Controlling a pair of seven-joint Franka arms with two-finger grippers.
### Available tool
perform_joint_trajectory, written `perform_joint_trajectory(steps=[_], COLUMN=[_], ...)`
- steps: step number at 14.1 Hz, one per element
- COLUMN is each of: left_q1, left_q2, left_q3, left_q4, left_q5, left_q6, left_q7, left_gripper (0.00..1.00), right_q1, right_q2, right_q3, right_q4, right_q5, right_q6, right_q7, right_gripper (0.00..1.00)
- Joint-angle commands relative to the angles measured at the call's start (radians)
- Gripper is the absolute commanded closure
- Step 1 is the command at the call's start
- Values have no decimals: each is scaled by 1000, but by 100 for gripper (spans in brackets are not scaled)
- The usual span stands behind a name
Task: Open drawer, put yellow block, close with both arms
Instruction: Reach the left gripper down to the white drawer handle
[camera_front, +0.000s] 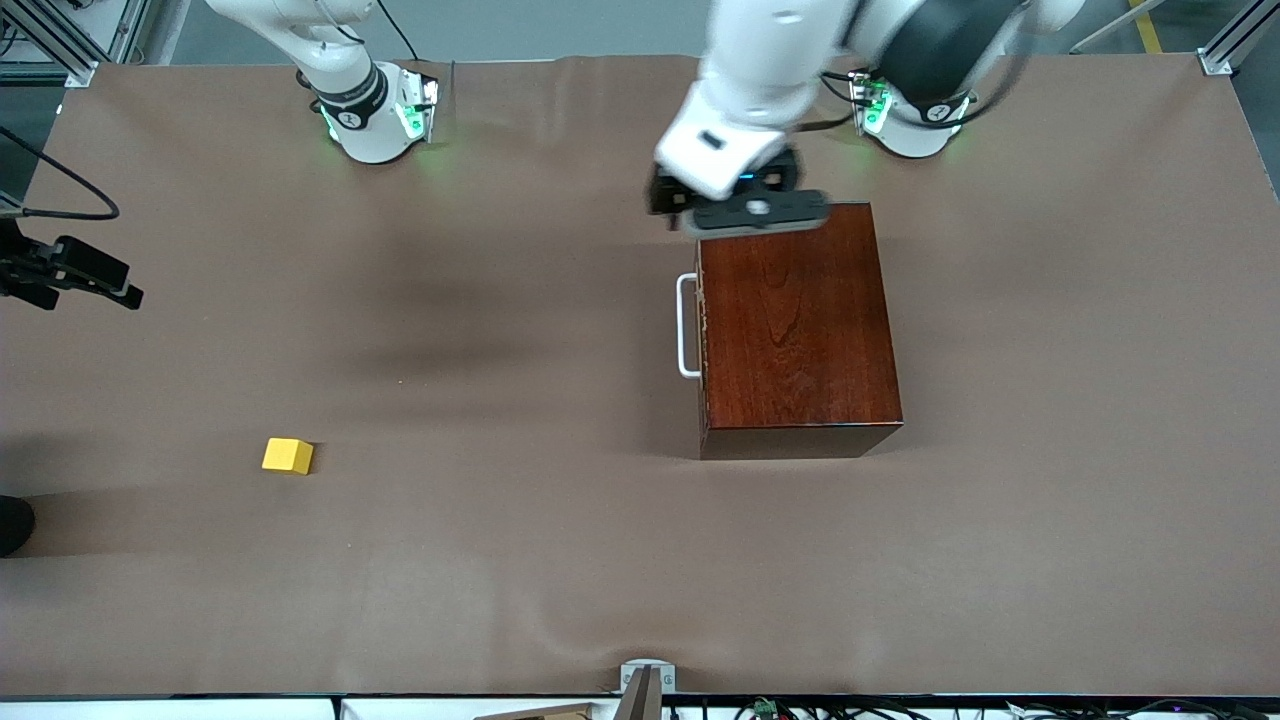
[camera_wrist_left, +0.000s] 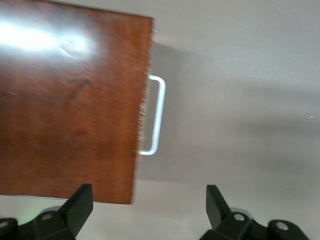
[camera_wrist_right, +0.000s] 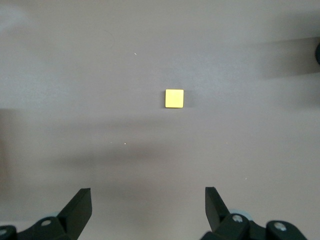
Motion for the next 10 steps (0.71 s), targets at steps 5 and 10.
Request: perform_joint_trajectory(steps=[5,10], left_q1=[-82,-128], left_q2=[134,243], left_q3=[17,17], left_q4=[51,51], left_q5=[27,172], left_q6=[71,94], left_q7=[-101,-97], left_gripper=[0,0], right_q1=[16,11], right_q2=[26,37], right_q3=[4,0], right_q4=[7,18], right_q5=[-13,-13], right_q6=[3,-7], right_q7=[-13,-2], right_gripper=[0,0])
